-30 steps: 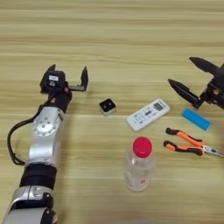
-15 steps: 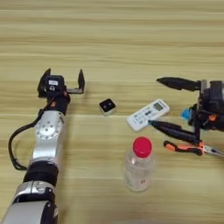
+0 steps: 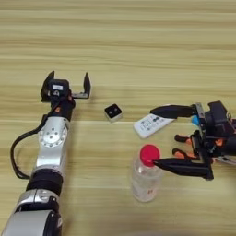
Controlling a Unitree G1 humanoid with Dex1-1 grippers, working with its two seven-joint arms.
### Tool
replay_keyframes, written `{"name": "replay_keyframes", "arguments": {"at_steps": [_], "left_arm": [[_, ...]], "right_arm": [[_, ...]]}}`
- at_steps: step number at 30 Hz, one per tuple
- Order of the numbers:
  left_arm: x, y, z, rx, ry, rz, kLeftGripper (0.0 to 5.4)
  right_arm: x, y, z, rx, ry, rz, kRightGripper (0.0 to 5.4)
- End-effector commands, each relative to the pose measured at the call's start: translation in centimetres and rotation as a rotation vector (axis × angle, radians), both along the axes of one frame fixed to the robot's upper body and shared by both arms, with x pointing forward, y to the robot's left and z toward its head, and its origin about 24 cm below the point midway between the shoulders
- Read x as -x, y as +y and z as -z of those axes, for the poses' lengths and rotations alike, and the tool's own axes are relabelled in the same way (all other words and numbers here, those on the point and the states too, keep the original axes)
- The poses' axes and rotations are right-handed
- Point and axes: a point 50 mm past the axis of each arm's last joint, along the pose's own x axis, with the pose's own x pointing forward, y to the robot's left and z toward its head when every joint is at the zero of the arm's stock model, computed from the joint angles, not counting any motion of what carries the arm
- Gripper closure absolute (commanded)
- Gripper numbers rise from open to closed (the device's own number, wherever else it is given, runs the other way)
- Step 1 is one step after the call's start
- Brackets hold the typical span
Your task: Move the objects on the table
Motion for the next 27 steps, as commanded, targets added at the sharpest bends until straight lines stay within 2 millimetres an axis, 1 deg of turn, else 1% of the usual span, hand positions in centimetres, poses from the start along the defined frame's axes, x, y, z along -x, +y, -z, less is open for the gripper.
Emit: {"name": "replay_keyframes", "arguments": {"at_steps": [1, 8, 12, 16, 20, 23, 25, 27], "left_arm": [[-0.2, -0.6, -0.1, -0.001, -0.005, 0.015, 0.0], [-0.2, -0.7, -0.1, 0.0, -0.003, 0.018, 0.0], [-0.2, -0.8, -0.1, -0.001, -0.005, 0.021, 0.0], [-0.1, -0.9, -0.1, 0.001, -0.008, 0.022, 0.0], [-0.1, -1.0, -0.1, 0.0, -0.008, 0.024, 0.0], [-0.1, -1.0, -0.1, 0.001, -0.008, 0.024, 0.0], [-0.1, -1.0, -0.1, 0.002, -0.007, 0.025, 0.0], [-0.1, -1.0, 0.0, 0.004, -0.007, 0.025, 0.0]], "right_arm": [[0.2, -0.2, -0.1, 0.029, -0.001, -0.024, 0.03], [0.8, 0.6, 1.6, 0.188, -0.062, -0.072, 0.03], [0.9, 1.3, 2.3, 0.228, -0.078, -0.097, 0.03], [0.6, 1.8, 3.1, 0.235, -0.065, -0.089, 0.03], [0.6, 2.1, 3.6, 0.237, -0.055, -0.096, 0.5], [0.5, 2.3, 4.1, 0.248, -0.049, -0.092, 1.14], [0.5, 2.3, 4.5, 0.259, -0.048, -0.091, 1.42], [0.5, 2.3, 4.6, 0.268, -0.05, -0.095, 1.58]]}}
